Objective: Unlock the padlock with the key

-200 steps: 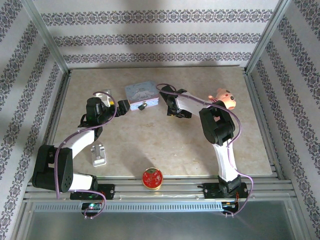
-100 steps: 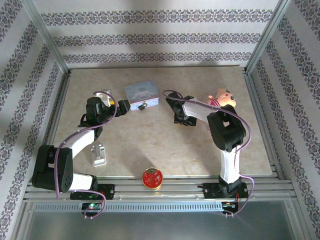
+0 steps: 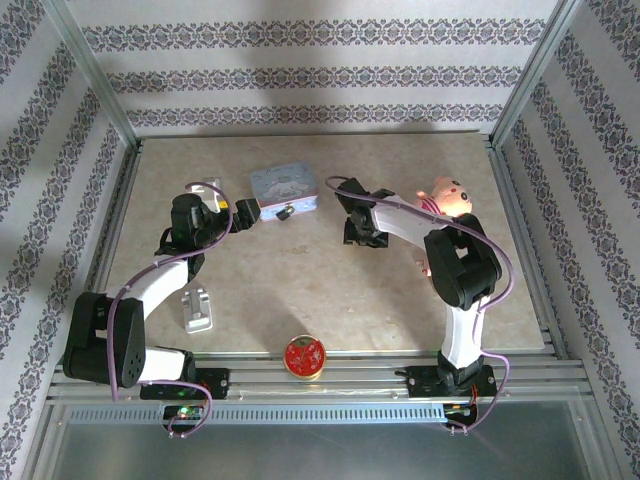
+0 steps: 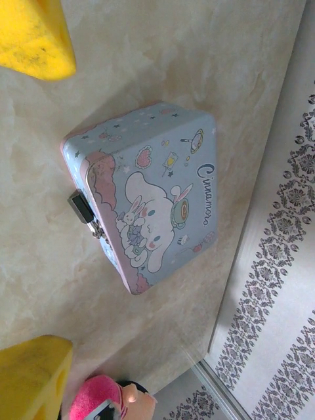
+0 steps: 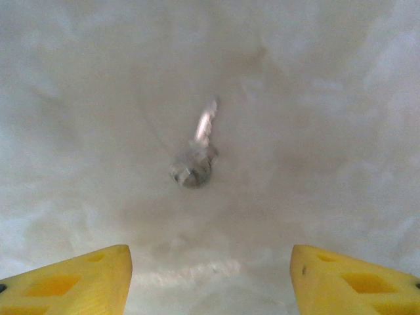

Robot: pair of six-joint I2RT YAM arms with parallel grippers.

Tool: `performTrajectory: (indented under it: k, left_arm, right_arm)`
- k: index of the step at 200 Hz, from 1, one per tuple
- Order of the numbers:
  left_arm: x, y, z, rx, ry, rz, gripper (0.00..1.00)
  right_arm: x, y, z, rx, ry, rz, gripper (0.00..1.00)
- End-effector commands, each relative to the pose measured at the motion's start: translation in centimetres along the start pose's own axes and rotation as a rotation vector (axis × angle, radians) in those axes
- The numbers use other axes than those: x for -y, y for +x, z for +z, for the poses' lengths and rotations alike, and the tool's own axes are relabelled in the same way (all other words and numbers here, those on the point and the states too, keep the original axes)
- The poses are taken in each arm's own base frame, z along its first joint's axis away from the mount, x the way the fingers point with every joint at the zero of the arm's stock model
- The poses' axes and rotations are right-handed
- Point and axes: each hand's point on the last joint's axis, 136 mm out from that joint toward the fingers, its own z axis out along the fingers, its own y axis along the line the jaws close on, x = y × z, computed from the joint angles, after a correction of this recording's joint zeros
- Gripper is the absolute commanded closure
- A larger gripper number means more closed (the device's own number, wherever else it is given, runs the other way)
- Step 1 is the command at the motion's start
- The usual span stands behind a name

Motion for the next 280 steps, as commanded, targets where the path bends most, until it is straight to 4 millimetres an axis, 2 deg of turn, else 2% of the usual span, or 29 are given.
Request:
performTrajectory:
  k: [1, 48, 70, 95, 135, 174, 202, 237, 280]
  left_arm:
    - [1.5, -1.3, -0.4, 0.025, 0.039, 0.001, 0.01]
    - [1.4, -1.1, -0.4, 0.019, 0.038, -0.004, 0.01]
    - [1.5, -1.0, -0.4, 0.016, 0.041, -0.008, 0.01]
    - [1.3, -1.0, -0.5, 0.016, 0.034, -0.008, 0.01]
    - [1.5, -1.1, -0.5, 0.021, 0.040, -0.008, 0.01]
    - [1.5, -1.1, -0.5, 0.021, 0.043, -0.011, 0.01]
    - [1.6, -1.1, -0.6, 0.023, 0.049, -0.011, 0.01]
    - [1.7, -1.1, -0.8, 0.025, 0.051, -0.009, 0.01]
    - [1.6, -1.5, -1.3, 0.035, 0.024, -0.022, 0.01]
  right_arm:
    - [0.1, -1.7, 0.9, -0.007, 0.017, -0.023, 0.35]
    - [0.9, -4.1, 2.4, -0.006, 0.039, 0.071, 0.36]
    - [0.6, -4.1, 3.0, -0.023, 0.018, 0.087, 0.39]
    - [0.4, -3.2, 3.2, -0.043, 0.006, 0.074, 0.43]
    - [1.4, -1.3, 2.9, -0.062, 0.004, 0.093, 0.56]
    - [1.3, 0.0, 2.1, -0.059, -0.028, 0.111, 0.62]
    - [1.4, 0.0, 1.9, -0.048, -0.029, 0.115, 0.71]
    - [1.0, -0.3, 1.7, -0.045, -0.043, 0.107, 0.86]
    - [0.6, -0.8, 0.1, -0.010, -0.061, 0.074, 1.00]
